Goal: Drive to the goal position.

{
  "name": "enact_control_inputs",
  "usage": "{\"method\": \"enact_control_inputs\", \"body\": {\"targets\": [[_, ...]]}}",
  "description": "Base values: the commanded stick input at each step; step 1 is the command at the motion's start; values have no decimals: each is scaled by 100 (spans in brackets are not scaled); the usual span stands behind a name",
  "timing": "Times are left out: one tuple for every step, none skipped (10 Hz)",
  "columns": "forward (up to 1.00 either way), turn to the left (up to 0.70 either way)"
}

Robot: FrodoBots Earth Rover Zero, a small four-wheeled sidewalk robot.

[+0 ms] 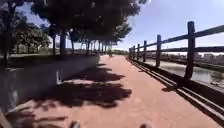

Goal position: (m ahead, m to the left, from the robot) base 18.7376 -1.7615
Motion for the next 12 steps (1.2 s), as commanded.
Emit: {"method": "enact_control_inputs", "body": {"targets": [[100, -20], [100, -40], [100, -13], [100, 0], [100, 0], [100, 0], [100, 0], [100, 0], [100, 0], [100, 0], [100, 0], [100, 0]]}}
